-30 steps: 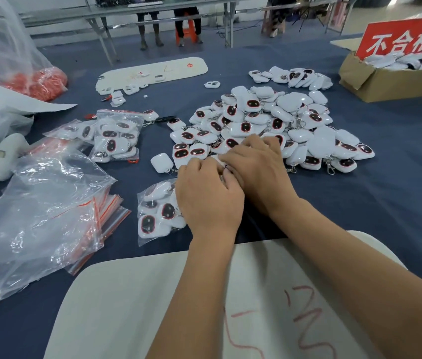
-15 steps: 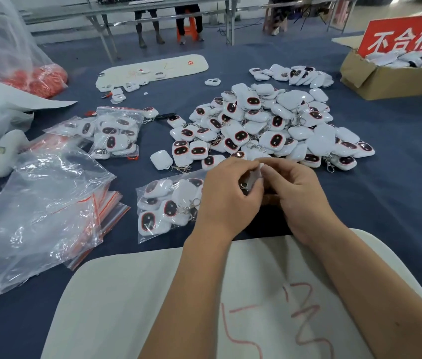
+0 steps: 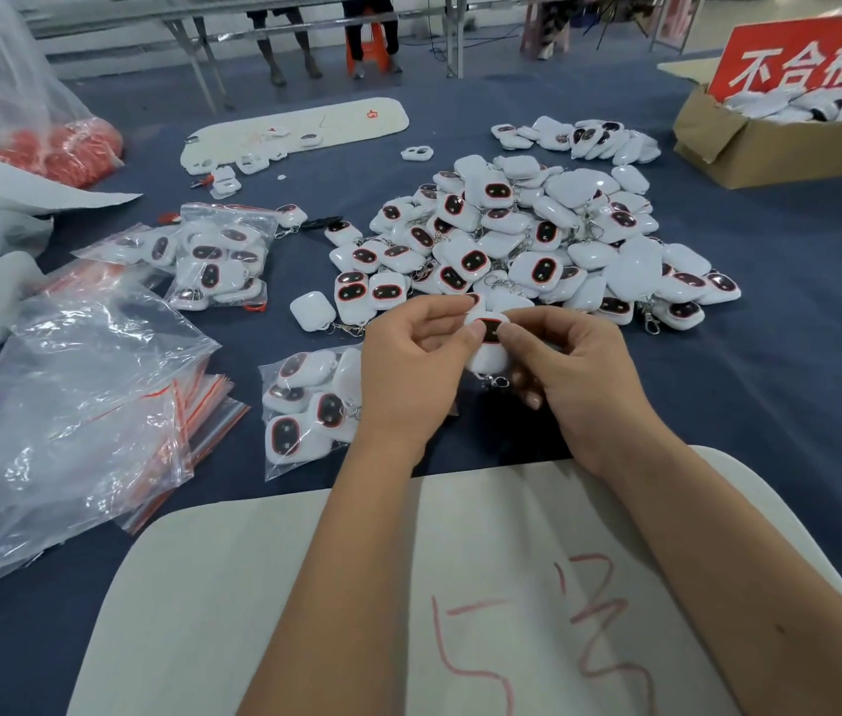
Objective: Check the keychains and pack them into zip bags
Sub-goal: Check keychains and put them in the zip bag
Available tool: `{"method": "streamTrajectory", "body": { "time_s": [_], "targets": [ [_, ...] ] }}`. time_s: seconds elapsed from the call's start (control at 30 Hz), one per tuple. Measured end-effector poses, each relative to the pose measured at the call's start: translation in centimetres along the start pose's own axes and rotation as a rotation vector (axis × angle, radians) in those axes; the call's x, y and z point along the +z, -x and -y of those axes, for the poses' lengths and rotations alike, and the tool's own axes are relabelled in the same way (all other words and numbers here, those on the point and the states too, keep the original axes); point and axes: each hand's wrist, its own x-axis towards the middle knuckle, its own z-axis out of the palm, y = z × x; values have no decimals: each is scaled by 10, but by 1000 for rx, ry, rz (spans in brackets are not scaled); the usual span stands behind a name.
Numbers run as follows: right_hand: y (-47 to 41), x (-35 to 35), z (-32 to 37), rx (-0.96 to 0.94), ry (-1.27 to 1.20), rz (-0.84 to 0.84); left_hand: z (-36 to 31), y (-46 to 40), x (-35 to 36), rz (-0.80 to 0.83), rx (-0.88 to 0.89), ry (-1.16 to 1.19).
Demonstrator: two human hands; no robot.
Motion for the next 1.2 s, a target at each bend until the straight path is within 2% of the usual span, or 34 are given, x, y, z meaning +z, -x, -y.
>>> {"method": "streamTrajectory", "body": {
  "time_s": [0.17, 0.7, 0.97, 1.2],
  "targets": [
    [2, 2, -1, -4, -18, 9, 0, -3, -1, -7, -70, 37],
    [1, 3, 0, -15, -23, -5, -2, 1, 2, 6, -8, 117],
    [0, 2, 0, -18, 75, -101, -1, 1, 1, 103, 35, -6],
    [0, 1, 3, -27, 168, -64, 0, -1, -1, 112, 29, -18]
  ]
}}
